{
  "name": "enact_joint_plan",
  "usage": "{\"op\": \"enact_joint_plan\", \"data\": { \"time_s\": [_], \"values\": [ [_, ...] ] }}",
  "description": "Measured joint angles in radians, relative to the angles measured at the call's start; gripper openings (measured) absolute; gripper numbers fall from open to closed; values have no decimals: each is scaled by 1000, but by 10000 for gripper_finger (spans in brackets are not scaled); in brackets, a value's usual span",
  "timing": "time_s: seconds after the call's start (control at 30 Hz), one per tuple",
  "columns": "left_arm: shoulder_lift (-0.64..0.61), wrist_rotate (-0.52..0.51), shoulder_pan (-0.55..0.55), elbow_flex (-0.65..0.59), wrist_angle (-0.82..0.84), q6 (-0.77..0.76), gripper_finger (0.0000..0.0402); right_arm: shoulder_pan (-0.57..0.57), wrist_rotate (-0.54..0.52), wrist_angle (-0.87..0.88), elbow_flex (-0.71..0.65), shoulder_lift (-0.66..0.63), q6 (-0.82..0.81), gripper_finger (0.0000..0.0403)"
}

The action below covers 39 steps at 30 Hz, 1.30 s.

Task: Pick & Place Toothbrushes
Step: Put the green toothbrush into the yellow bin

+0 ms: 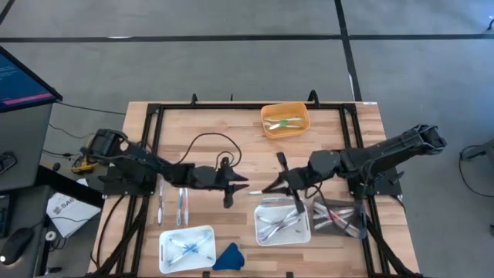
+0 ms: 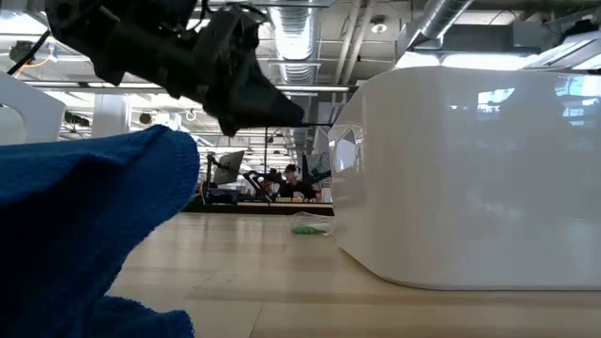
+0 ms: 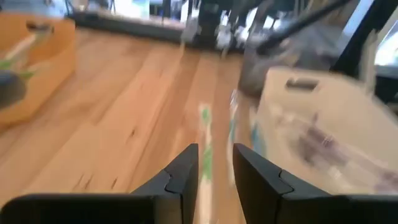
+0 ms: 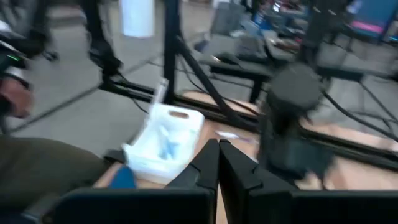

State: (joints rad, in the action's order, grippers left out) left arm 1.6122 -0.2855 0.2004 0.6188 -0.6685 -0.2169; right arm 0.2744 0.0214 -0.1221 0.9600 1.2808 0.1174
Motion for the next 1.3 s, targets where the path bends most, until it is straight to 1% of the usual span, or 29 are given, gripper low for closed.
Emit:
{"op": "enact_joint_plan", "data": {
  "time_s": [0.13, 0.23, 0.37, 0.53, 0.77, 1.03, 1.13, 1.3],
  "values": [
    [16, 69, -18, 0, 38, 22, 92, 11, 9, 3, 0, -1, -3, 11],
    [34, 110, -26, 0, 51, 26, 92, -12, 8, 43, 0, 0, -11, 21],
    [79, 134, -28, 9, 55, 53, 92, -48, 5, 95, 0, 0, -32, 40],
    [174, 137, -20, 83, 53, 55, 92, -82, 5, 96, -1, 0, -50, 78],
    [270, 138, -9, 159, 57, 81, 93, -85, 5, 92, -1, 0, -66, 132],
    [288, 137, -25, 171, 64, 52, 94, -86, 5, 116, -1, 0, -66, 170],
    [288, 137, -24, 171, 70, 49, 112, -86, 5, 116, -1, 0, -66, 177],
    [288, 107, -24, 171, 88, 32, 183, -86, 5, 115, -1, 0, -66, 181]
  ]
}}
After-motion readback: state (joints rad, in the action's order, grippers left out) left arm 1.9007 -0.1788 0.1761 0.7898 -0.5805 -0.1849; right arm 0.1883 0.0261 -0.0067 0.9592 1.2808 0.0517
